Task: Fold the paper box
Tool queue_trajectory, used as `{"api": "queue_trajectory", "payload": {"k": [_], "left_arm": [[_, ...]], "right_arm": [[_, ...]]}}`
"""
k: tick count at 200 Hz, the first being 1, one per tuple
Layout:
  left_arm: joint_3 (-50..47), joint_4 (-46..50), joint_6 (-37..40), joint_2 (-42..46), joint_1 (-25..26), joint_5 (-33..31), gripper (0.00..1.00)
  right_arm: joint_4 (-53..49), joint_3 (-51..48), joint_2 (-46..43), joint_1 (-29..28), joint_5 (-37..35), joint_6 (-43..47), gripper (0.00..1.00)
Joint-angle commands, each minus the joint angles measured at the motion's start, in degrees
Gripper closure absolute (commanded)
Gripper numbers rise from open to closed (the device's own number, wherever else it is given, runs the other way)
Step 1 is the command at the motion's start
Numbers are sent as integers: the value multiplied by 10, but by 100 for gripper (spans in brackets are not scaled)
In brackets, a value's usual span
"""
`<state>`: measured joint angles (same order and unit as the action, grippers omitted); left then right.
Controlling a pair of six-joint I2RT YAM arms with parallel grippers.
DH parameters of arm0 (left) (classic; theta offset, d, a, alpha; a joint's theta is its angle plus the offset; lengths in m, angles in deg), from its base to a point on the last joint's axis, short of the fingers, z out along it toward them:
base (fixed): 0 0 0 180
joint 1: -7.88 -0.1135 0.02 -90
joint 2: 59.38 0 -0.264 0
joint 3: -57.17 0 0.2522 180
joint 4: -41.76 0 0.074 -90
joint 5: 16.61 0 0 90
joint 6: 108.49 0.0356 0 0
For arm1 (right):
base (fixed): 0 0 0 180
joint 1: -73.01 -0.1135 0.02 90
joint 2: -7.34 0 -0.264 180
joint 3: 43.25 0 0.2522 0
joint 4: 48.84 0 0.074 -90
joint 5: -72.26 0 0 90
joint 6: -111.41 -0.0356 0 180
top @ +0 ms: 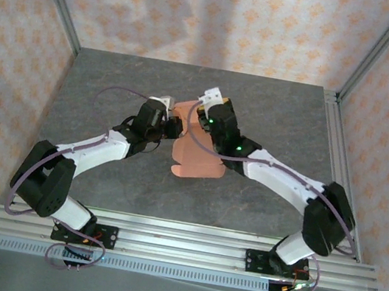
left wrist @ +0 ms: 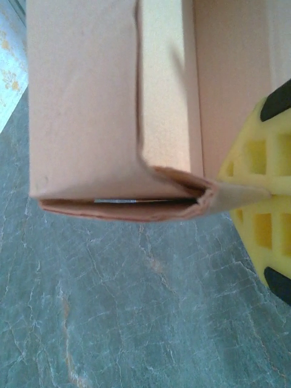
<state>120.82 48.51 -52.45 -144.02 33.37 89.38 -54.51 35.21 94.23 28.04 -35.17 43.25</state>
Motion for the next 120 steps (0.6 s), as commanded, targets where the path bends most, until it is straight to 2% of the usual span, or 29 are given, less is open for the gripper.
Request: {"api": "queue_trajectory", "payload": {"k": [1, 29, 60, 76, 96, 120], "left_arm": [[18, 2, 14, 1, 3, 9, 100], [23, 5, 15, -3, 3, 9, 100], [32, 22, 17, -5, 3, -1, 100], [48, 60, 3, -7, 1, -21, 100], [81, 139, -54, -16, -9, -38, 100], [78, 147, -123, -16, -13, -25, 100]], "right_arm": [[-24, -27, -59, 21, 130, -36, 32], [-67, -44, -109, 49, 234, -53, 26], [-57, -65, -141, 92, 297, -115, 25], [-51, -72, -140, 115, 306, -148, 24], [-44, -79, -133, 135, 305, -184, 25], [-35, -91, -129, 141, 293, -195, 25]]}}
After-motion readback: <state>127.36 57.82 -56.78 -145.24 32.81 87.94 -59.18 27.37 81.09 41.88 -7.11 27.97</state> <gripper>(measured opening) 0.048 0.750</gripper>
